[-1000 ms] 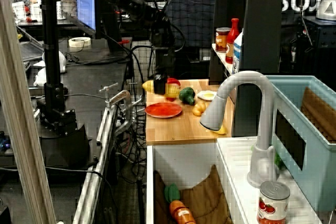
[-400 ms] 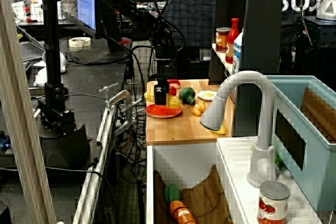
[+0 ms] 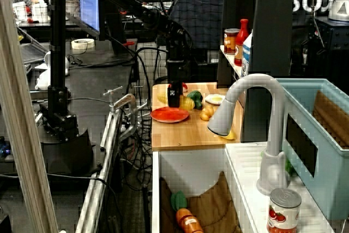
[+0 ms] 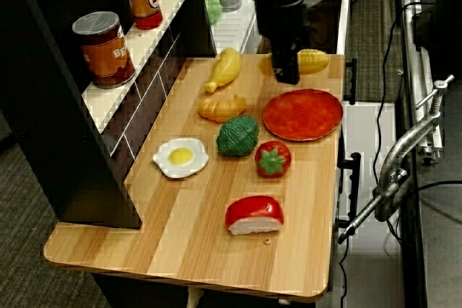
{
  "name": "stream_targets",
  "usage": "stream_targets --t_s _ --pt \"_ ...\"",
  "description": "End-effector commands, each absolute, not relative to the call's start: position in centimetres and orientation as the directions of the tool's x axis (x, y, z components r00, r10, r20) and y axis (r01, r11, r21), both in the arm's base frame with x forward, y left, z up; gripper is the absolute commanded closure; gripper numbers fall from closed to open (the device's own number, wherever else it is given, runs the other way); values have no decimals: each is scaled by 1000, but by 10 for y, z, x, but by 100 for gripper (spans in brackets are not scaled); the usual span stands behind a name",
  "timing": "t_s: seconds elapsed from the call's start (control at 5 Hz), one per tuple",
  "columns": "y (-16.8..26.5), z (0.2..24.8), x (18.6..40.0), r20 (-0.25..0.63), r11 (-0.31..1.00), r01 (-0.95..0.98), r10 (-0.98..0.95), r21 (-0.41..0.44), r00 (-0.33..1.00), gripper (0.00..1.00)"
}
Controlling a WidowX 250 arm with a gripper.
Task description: Put corn on plate
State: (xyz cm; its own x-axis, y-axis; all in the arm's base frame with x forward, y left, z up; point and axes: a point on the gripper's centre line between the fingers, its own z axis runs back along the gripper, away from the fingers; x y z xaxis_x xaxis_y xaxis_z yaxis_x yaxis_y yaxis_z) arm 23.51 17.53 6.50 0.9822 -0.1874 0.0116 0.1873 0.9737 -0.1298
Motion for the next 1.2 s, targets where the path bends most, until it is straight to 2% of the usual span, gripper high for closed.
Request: stream_targets --t_s 0.0,0.2,0.4,1.0 --pt "216 82 245 33 991 94 -92 -99 995 100" --pt "222 84 242 16 992 56 -54 -114 998 100" --pt "222 84 242 16 992 56 -54 -114 998 0" --pt "222 84 242 16 992 56 -54 -114 998 0"
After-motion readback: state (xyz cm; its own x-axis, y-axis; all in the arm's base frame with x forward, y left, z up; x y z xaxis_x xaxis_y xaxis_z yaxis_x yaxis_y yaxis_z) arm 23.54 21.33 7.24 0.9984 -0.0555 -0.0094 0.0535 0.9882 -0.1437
